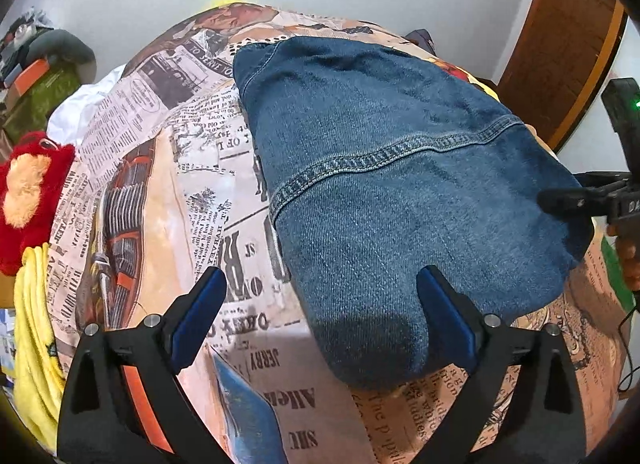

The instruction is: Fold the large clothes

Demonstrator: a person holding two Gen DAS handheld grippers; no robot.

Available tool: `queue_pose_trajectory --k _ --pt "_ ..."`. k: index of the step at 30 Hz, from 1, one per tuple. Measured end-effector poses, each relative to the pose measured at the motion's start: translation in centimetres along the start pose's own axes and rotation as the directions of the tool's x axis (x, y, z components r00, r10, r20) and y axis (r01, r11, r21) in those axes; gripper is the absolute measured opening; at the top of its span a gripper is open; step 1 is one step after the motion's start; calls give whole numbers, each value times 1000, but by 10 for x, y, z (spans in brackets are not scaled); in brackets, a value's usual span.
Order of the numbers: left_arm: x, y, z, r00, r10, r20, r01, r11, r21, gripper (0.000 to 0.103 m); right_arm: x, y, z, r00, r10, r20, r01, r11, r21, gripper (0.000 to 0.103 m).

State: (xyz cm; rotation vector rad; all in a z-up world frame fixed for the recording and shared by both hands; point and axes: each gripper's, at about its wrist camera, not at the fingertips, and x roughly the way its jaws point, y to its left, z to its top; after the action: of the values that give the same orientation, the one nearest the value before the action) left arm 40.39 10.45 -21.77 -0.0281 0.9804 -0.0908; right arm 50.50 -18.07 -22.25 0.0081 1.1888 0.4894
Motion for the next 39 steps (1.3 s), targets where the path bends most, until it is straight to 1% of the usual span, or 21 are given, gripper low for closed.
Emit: queue_pose_trajectory --k 2,7,9,13,16,19,22,25,27,29,32,34,35,37,39 --pt "-2 -2 -3 1000 13 9 -13 1000 10 98 -7 -4 -4 1000 -2 12 2 1000 0 99" --pt "-8 -2 -6 999 32 16 -33 999 16 98 -26 -13 -13 998 -43 42 44 999 -2 99" --pt "-11 -1 -6 999 46 18 -46 999 12 98 -34 -15 -13 996 -68 49 68 998 -4 99" --pt "-23 2 -2 995 92 41 -92 996 7 97 -49 -12 -7 994 -81 70 82 997 -2 99" --pt "-32 3 6 991 107 79 -109 994 13 97 -62 -3 4 992 -65 111 68 997 -24 99" --pt "-43 3 19 986 107 125 -111 994 21 97 -67 7 15 990 -35 133 40 999 -36 99" --pt "-48 0 36 979 105 172 -113 993 36 97 -63 21 31 990 10 143 -2 998 -56 99" --pt "-44 0 53 976 91 196 -101 994 39 97 -49 33 45 991 32 132 -22 997 -77 99" --pt "-33 1 64 980 62 190 -68 997 23 97 -38 38 55 992 35 123 -24 996 -88 99" --pt "-17 4 73 985 50 164 -51 999 4 97 -22 42 66 994 34 101 -24 995 -98 99" --pt "17 12 84 996 13 83 -11 1000 -24 97 2 40 80 998 24 64 -18 996 -89 99" --pt "38 17 89 999 13 41 -11 999 -42 97 20 33 90 999 18 39 -15 997 -75 99" --pt "46 19 90 999 14 31 -13 999 -48 97 26 29 93 999 11 33 -9 998 -69 99" --pt "60 25 92 1000 -10 21 12 998 -64 98 39 18 101 999 -30 29 32 998 -48 99" --pt "65 30 94 999 -28 24 30 996 -83 99 48 8 106 999 -41 24 42 998 -46 99"
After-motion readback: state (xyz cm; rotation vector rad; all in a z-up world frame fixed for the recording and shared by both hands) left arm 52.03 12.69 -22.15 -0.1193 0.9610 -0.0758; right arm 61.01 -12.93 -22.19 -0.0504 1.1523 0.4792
